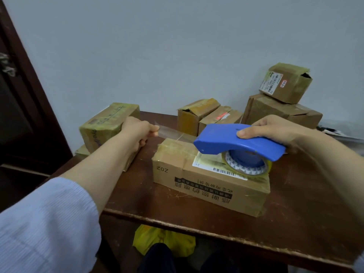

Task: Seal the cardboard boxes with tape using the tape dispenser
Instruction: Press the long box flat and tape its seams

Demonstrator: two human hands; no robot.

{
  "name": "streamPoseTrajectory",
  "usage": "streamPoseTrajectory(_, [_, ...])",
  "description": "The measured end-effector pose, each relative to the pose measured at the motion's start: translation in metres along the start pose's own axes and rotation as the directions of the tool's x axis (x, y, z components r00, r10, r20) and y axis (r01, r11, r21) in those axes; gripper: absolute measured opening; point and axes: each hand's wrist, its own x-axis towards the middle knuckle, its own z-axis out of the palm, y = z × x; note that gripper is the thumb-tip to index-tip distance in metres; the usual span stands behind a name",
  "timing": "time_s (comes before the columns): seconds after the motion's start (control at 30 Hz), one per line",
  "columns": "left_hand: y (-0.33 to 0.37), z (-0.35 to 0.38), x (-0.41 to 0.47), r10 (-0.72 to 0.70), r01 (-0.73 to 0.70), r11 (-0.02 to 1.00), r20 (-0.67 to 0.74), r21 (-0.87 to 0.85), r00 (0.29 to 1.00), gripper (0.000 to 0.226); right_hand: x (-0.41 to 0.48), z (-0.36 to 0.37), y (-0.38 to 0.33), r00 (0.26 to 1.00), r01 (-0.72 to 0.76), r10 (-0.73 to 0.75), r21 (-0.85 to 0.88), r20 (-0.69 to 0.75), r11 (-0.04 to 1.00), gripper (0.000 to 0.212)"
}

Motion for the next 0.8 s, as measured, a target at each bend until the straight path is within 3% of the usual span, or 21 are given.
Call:
streamPoseTrajectory(0.33, [-0.021,-0.002,0.008,0.027,-0.020,0.997,-0.098,0.071,0.995,0.020,0.014,0.006,-0.014,1.000,0.022,-0.020,-0.168,0.013,0.985,0.068])
streamPoseTrajectory(0.53, [-0.026,-0.004,0.009,0.030,-0.018,0.994,-0.113,0.109,0.993,0.021,0.021,0.012,-0.023,0.999,0.027,-0.021,-0.219,0.029,0.975,0.042])
streamPoseTrajectory(0.8, [-0.036,0.000,0.013,0.025,-0.004,0.983,-0.114,0.184,0.993,0.024,0.029,0.016,-0.022,0.998,0.038,-0.026,-0.244,0.049,0.969,0.035])
